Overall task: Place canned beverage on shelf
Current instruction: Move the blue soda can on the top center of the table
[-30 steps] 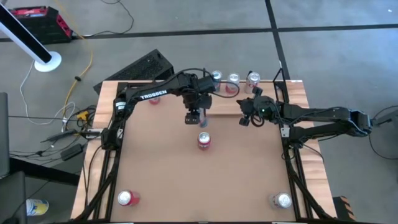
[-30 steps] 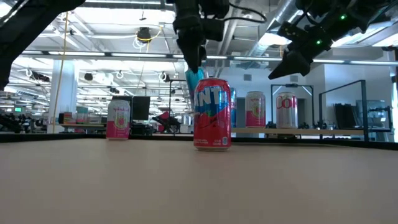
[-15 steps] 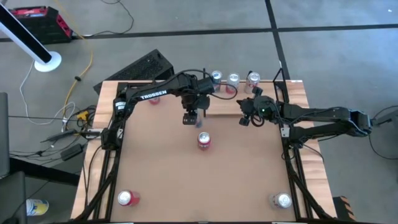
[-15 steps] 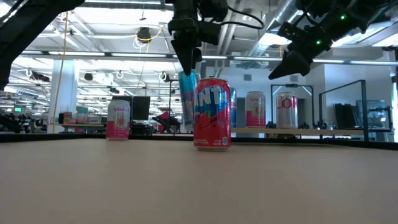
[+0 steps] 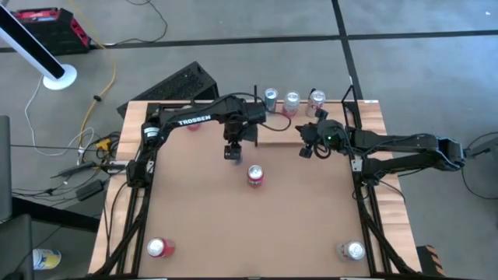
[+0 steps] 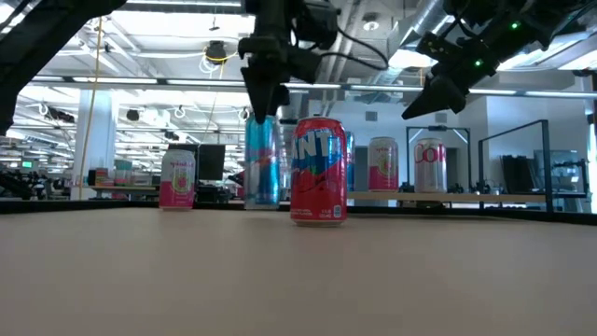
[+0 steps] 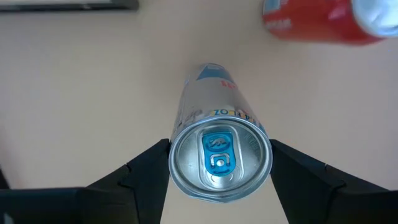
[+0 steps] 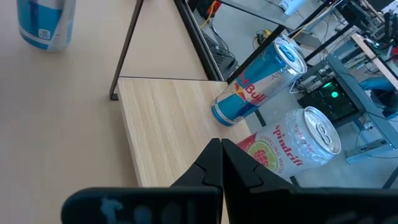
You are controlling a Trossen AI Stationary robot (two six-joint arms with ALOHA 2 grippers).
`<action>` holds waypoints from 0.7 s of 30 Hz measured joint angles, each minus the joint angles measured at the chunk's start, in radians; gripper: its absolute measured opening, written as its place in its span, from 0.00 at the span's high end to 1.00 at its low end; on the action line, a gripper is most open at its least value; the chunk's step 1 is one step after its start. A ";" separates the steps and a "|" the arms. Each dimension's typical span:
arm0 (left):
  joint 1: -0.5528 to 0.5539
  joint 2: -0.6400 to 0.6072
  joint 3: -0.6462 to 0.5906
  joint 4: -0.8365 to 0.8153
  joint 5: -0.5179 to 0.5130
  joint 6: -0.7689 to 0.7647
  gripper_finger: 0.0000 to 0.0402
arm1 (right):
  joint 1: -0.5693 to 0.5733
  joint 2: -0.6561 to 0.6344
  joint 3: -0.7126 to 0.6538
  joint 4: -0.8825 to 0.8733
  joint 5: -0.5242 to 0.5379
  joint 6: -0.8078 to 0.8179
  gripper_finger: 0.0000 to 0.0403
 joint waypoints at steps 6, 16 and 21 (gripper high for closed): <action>0.000 -0.001 -0.058 0.009 -0.014 -0.008 0.40 | 0.000 0.000 0.000 0.000 0.000 0.000 0.95; 0.000 -0.001 -0.060 0.032 -0.013 -0.123 0.36 | 0.000 0.000 0.000 0.003 0.000 0.000 0.95; 0.000 -0.001 -0.060 0.035 -0.011 -0.121 0.33 | 0.000 0.000 0.000 0.003 0.000 0.000 0.95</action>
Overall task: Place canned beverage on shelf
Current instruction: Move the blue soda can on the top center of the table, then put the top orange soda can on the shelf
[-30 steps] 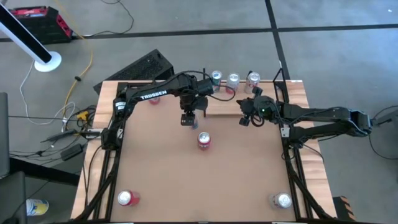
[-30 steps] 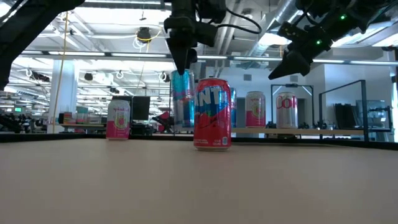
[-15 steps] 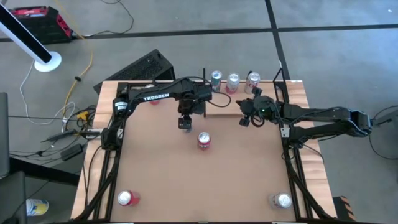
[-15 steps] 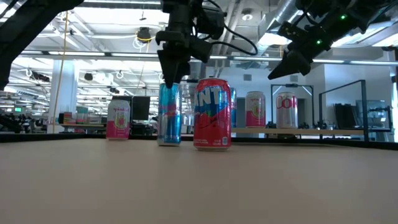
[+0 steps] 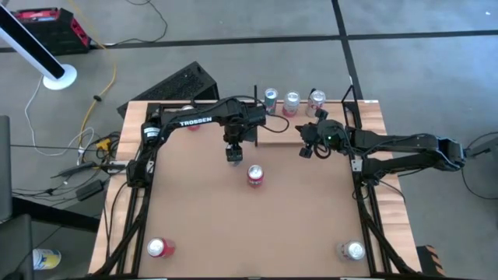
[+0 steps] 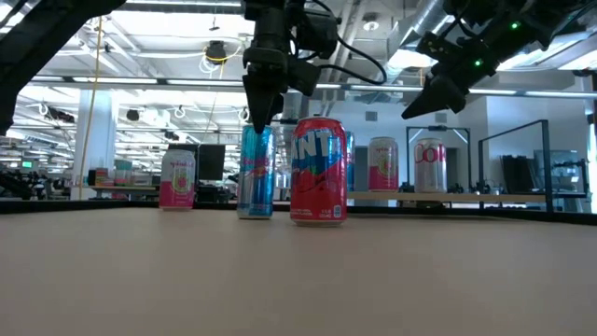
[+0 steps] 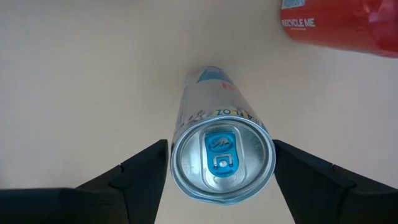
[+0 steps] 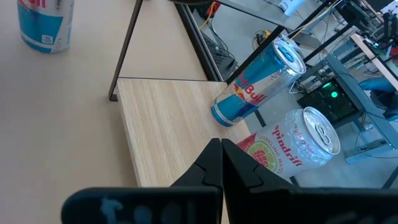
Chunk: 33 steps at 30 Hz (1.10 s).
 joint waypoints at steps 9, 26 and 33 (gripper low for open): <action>0.000 0.001 0.039 -0.021 0.007 -0.063 0.25 | 0.000 0.000 0.000 0.001 0.000 0.000 0.95; -0.002 -0.081 0.341 -0.149 -0.019 -0.073 0.24 | 0.000 0.000 0.000 0.000 0.001 -0.014 0.95; -0.019 -0.260 0.244 -0.142 -0.014 -0.134 0.24 | 0.000 0.000 0.000 -0.002 0.000 -0.018 0.95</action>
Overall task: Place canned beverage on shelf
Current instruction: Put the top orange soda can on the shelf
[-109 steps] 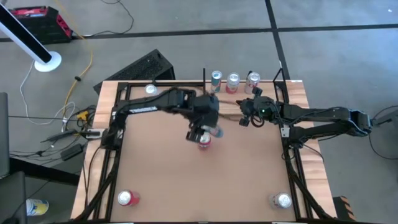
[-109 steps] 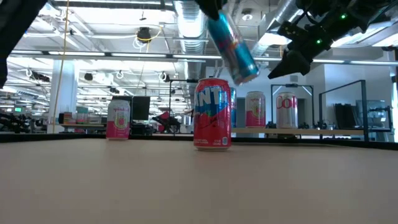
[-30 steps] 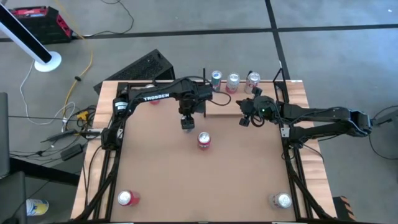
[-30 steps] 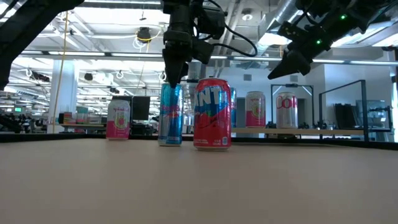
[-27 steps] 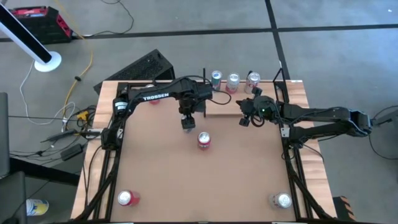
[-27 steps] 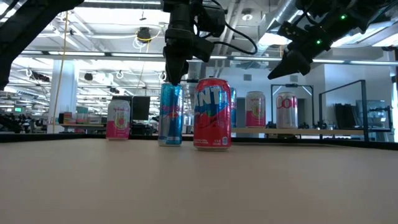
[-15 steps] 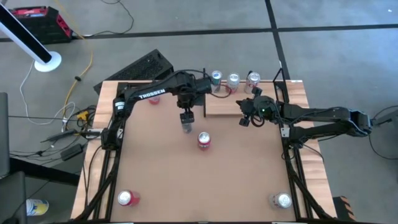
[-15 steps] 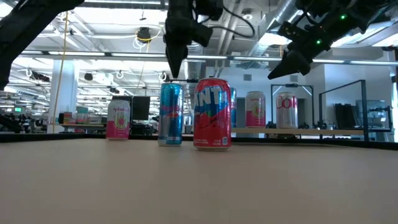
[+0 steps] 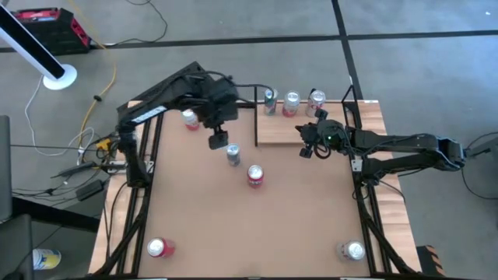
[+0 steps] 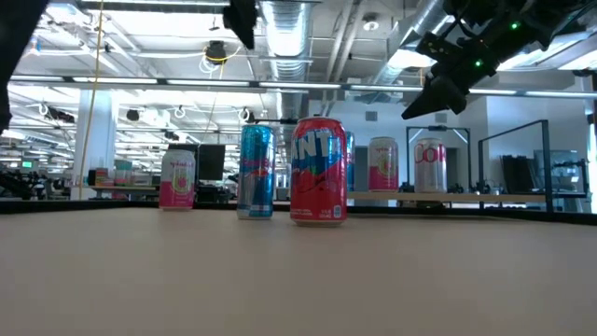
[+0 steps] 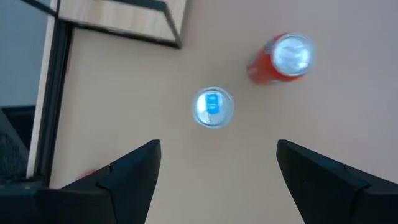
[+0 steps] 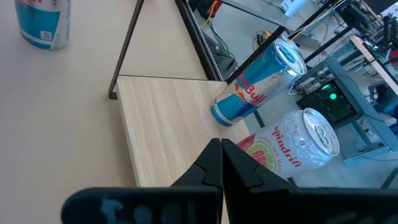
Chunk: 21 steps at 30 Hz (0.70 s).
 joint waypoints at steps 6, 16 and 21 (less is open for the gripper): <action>-0.056 -0.201 -0.254 0.157 -0.026 -0.007 0.24 | 0.000 0.000 0.000 0.009 0.000 0.016 0.95; -0.090 -0.692 -1.089 0.781 -0.129 0.046 0.24 | 0.044 -0.015 0.124 -0.081 0.067 -0.041 0.95; -0.065 -0.928 -1.495 1.178 -0.172 0.069 0.24 | 0.114 -0.042 0.318 -0.278 0.080 0.057 0.95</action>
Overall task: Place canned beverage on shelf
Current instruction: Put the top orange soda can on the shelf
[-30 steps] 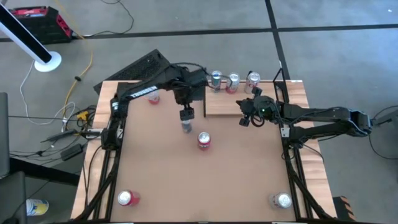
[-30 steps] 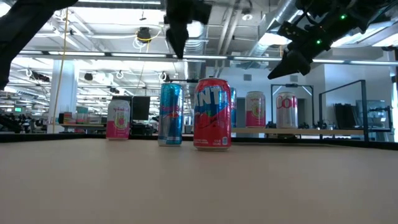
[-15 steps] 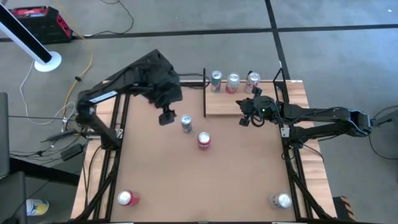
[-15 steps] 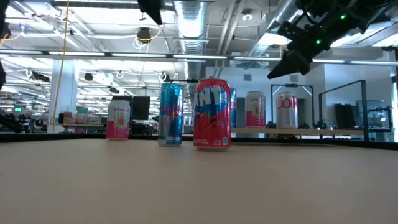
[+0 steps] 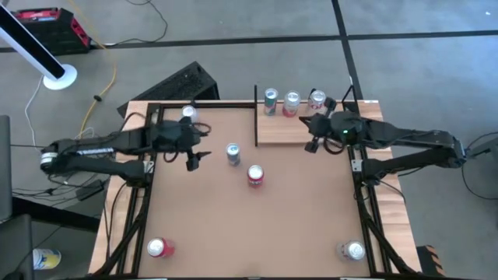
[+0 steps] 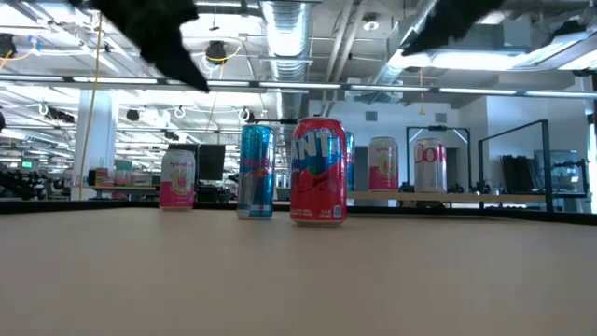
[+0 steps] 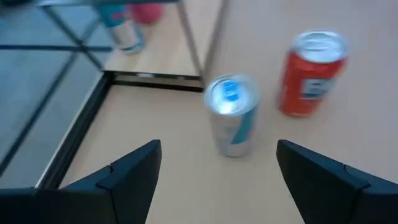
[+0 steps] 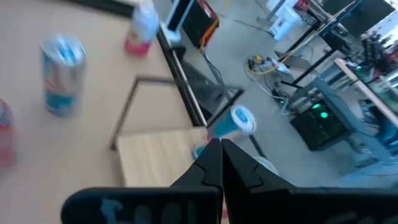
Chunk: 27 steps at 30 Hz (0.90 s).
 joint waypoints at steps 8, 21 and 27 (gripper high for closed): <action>0.014 -0.192 -0.359 0.374 0.016 -0.123 0.24 | 0.058 -0.038 0.089 -0.118 0.000 0.058 0.95; 0.014 -0.156 -0.385 0.422 0.004 -0.163 0.24 | 0.065 0.053 0.089 -0.146 -0.001 0.059 0.95; 0.014 -0.079 -0.386 0.416 0.007 -0.166 0.24 | 0.065 0.121 0.089 -0.146 -0.001 0.052 0.95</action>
